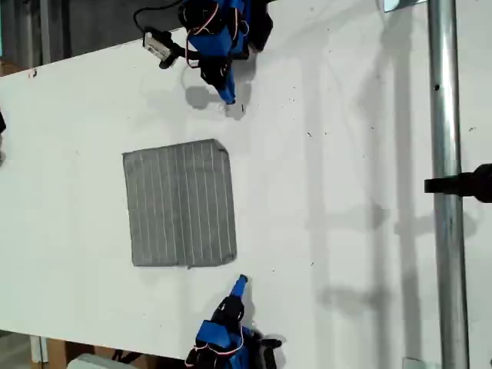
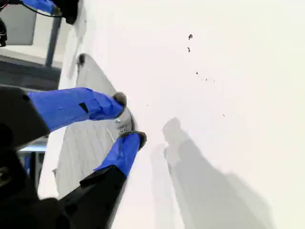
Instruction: Grasp corners of a towel and fold twice.
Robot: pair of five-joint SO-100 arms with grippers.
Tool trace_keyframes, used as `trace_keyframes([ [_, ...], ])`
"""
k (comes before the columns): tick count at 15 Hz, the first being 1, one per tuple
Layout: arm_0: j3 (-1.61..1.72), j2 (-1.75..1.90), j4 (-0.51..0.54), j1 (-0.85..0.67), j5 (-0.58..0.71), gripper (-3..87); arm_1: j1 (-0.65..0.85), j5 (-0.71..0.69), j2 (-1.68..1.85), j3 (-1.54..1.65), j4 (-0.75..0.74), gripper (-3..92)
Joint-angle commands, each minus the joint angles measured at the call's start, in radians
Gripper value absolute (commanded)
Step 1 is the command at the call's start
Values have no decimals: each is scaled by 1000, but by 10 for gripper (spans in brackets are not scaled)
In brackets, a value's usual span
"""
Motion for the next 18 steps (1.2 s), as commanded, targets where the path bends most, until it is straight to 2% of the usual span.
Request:
trace_keyframes([
  [1,-3,0,3,-140,-565,-29,95,-9,11,-15,-14,-3],
  [3,3,0,-14,-126,-646,-29,58,-12,11,-17,-5,-3],
  [8,-2,0,2,-120,-561,-29,-2,-5,12,-35,26,-3],
  [10,-5,0,-9,-117,-543,-29,-43,-6,2,-103,-37,-4],
  [12,-2,0,-11,-107,-549,-29,-55,-57,-374,-316,-190,-4],
  [14,0,0,-15,-103,-552,-29,-35,-167,-847,-686,-195,-4],
  [16,0,0,-11,-101,-555,-29,12,-229,-1074,-887,-155,-4],
  [17,0,0,-11,-101,-557,-29,48,-222,-1127,-913,-156,15],
  [18,0,0,-9,-100,-557,-29,77,-224,-1164,-911,-192,83],
])
